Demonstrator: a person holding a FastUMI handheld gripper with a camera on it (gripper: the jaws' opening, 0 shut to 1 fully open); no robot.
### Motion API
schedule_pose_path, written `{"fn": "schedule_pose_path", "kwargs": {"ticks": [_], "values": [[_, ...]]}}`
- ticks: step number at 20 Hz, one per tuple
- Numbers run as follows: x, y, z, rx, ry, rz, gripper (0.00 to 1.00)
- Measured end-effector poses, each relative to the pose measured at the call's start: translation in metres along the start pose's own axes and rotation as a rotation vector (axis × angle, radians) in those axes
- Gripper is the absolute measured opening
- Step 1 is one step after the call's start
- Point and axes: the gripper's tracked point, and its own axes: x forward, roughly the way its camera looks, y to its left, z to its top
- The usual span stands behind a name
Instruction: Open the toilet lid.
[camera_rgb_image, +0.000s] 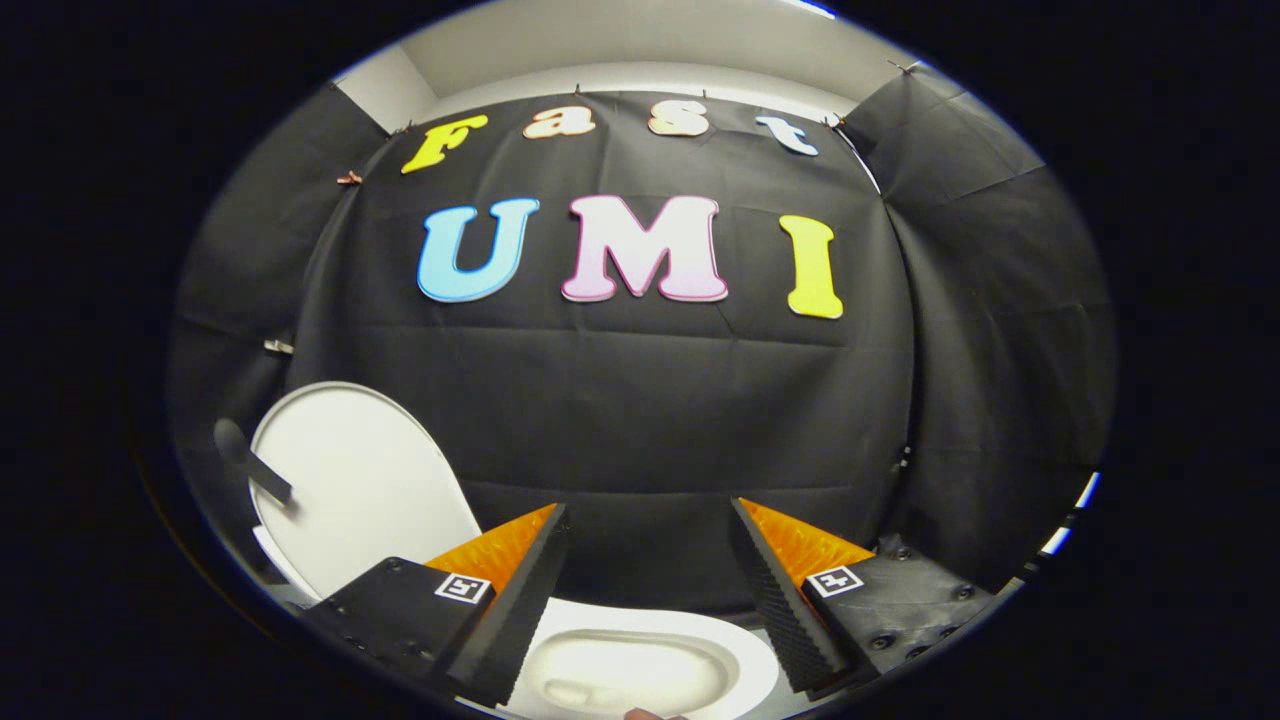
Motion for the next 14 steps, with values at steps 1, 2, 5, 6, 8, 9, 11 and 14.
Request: {"fn": "schedule_pose_path", "kwargs": {"ticks": [1,2,5,6,8,9,11,14], "values": [[0.003,-0.008,-0.010,0.006,0.012,-0.014,0.99],[0.006,-0.013,-0.018,0.005,0.015,-0.020,0.99],[0.012,-0.019,-0.039,-0.029,0.022,-0.005,0.99],[0.011,-0.015,-0.044,-0.027,0.012,0.021,0.99],[0.009,-0.018,-0.053,-0.063,-0.004,0.035,0.99],[0.009,-0.016,-0.051,-0.078,-0.018,0.039,0.98],[0.009,-0.014,-0.053,-0.092,-0.032,0.057,0.98],[0.010,-0.018,-0.053,-0.067,-0.041,0.052,0.98]]}}
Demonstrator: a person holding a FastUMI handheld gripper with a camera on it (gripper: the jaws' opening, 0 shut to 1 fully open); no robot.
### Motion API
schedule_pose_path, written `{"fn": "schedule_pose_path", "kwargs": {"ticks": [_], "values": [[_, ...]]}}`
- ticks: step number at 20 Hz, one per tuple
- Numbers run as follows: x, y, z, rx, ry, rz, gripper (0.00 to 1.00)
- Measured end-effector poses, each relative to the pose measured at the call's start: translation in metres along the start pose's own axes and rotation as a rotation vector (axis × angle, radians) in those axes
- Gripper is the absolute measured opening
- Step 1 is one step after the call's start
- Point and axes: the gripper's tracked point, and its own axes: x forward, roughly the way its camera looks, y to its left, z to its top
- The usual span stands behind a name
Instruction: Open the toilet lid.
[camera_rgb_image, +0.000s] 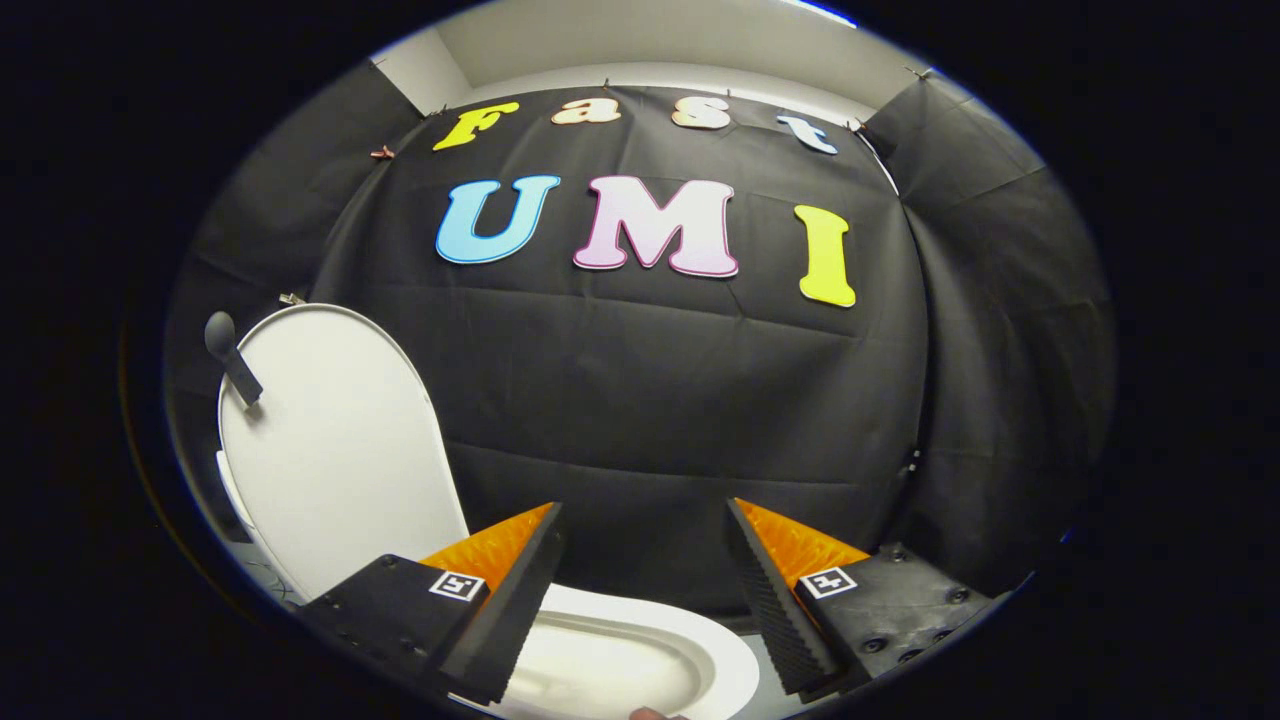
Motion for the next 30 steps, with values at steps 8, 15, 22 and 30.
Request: {"fn": "schedule_pose_path", "kwargs": {"ticks": [8,15,22,30], "values": [[0.000,-0.001,0.003,0.072,0.015,-0.009,0.98],[-0.002,-0.001,-0.005,0.075,0.046,-0.010,0.98],[0.000,-0.006,-0.012,0.089,0.067,-0.018,0.98],[0.001,-0.008,-0.016,0.089,0.077,-0.020,0.98]]}}
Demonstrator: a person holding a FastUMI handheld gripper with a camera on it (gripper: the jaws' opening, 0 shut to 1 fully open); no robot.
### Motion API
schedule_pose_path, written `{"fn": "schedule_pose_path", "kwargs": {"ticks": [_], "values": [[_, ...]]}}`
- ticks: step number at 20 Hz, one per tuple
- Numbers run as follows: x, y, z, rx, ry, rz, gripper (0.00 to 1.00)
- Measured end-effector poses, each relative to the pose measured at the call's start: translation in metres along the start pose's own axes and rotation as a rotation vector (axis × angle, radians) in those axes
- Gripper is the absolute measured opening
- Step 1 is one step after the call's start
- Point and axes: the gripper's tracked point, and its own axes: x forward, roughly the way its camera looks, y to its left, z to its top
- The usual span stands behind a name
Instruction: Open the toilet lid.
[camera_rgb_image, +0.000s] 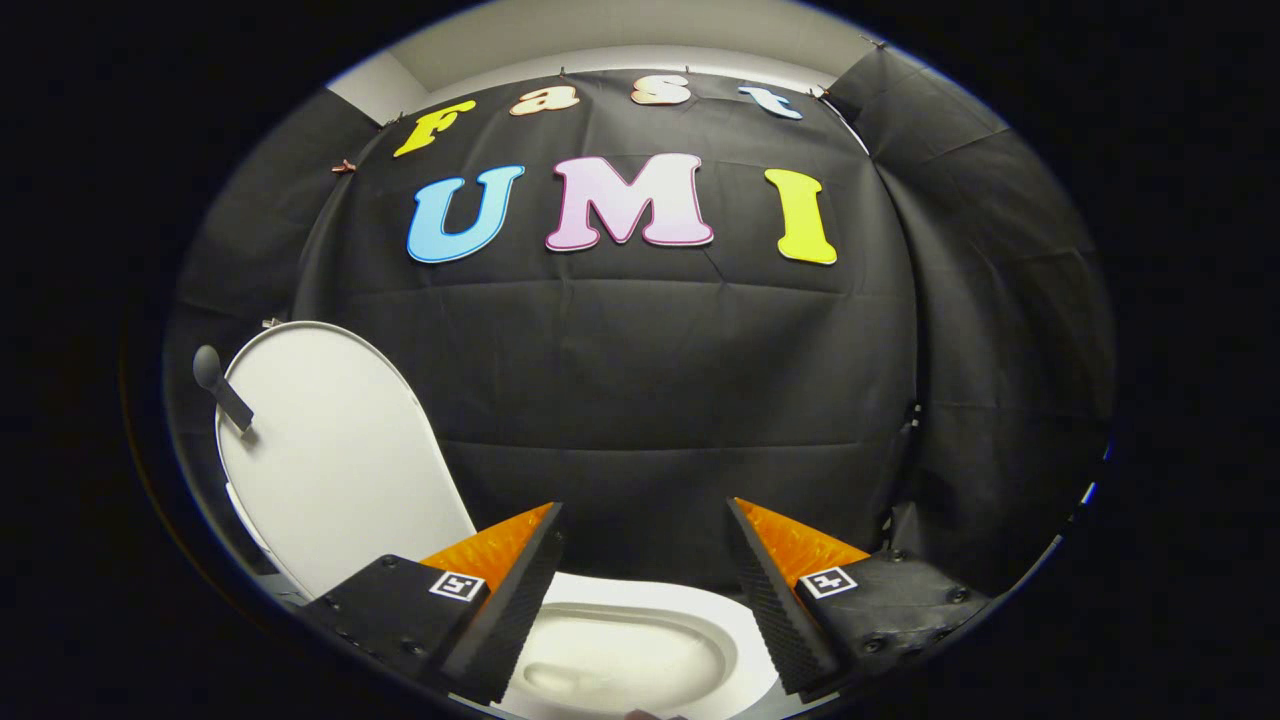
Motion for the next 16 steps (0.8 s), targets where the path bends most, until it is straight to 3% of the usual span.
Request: {"fn": "schedule_pose_path", "kwargs": {"ticks": [16], "values": [[0.0005,0.0021,-0.0056,-0.017,0.011,0.007,0.98]]}}
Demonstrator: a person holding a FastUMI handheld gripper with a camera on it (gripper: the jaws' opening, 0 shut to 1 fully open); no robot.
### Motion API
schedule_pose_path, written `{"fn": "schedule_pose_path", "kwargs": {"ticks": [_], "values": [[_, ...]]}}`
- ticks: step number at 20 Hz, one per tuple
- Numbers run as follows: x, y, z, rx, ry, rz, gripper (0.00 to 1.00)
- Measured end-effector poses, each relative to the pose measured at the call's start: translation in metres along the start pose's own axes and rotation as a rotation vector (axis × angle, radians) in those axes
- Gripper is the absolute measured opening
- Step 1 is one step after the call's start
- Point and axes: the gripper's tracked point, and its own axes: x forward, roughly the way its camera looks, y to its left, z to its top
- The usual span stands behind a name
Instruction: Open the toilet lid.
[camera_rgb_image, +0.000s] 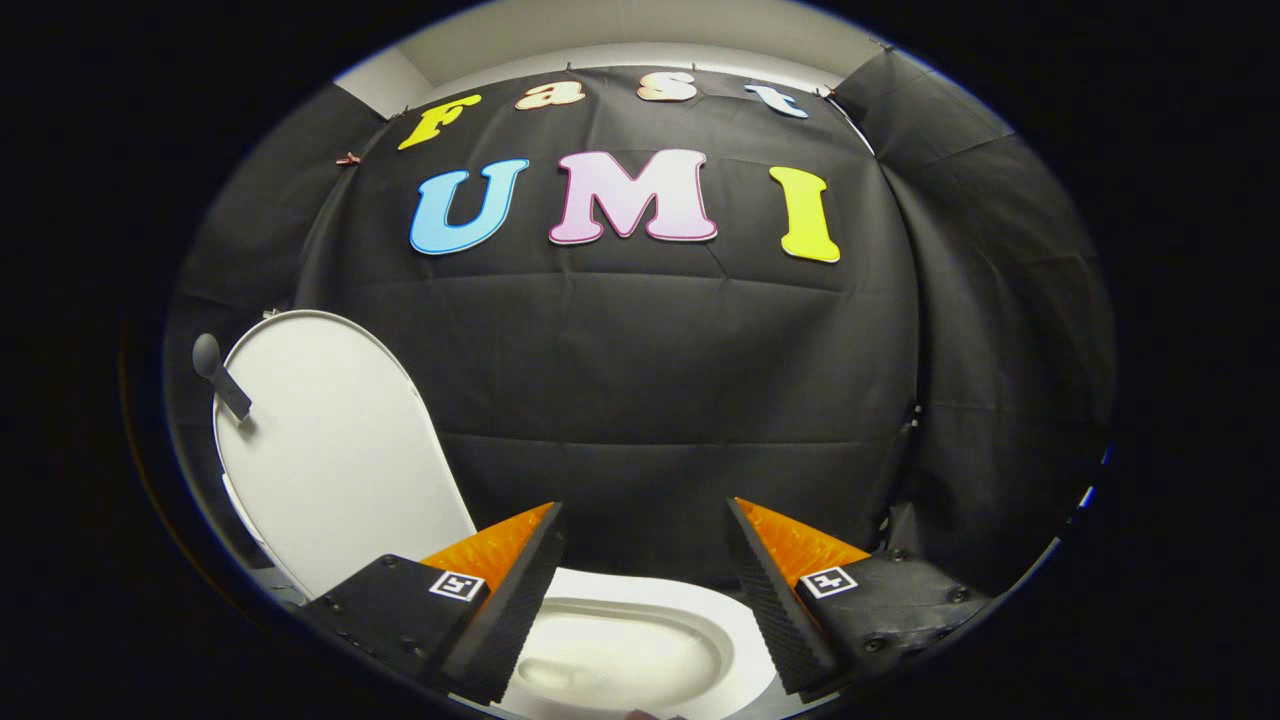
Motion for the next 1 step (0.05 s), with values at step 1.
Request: {"fn": "schedule_pose_path", "kwargs": {"ticks": [1], "values": [[0.0001,-0.0006,0.0000,-0.001,0.000,-0.001,0.98]]}}
